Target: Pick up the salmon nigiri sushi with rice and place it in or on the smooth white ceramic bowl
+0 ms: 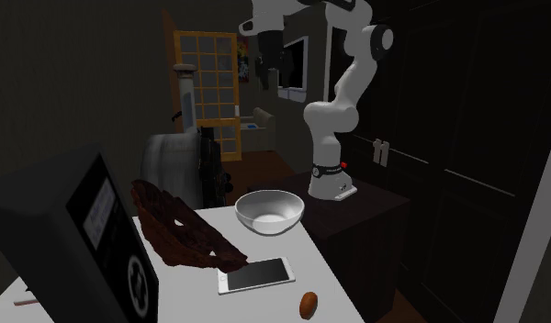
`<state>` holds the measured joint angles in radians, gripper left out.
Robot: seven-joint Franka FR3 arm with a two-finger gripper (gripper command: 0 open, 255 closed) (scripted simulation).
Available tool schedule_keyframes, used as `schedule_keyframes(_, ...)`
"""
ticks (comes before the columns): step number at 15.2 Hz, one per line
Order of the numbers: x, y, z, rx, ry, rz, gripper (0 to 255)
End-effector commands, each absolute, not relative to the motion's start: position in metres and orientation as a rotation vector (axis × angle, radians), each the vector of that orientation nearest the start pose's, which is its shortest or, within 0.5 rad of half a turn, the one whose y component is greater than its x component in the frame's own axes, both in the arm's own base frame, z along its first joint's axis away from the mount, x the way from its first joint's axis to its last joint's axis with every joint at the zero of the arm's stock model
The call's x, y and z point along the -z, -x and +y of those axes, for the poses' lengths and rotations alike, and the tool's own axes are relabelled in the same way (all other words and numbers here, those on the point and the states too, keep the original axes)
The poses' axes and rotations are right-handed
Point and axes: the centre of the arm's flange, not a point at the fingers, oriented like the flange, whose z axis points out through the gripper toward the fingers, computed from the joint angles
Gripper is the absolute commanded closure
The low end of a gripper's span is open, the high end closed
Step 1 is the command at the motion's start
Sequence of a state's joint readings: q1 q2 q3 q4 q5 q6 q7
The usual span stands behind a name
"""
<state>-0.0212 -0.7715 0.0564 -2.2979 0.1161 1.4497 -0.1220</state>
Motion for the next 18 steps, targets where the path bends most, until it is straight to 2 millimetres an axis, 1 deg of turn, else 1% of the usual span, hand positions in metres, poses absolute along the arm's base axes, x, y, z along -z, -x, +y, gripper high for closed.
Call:
schedule_keyframes(1,-0.603,-0.298,0.030,-0.113,3.051,-0.228,0)
schedule_keyframes(18,-0.473,-0.383,0.189,-0.043,3.036,-0.434,0)
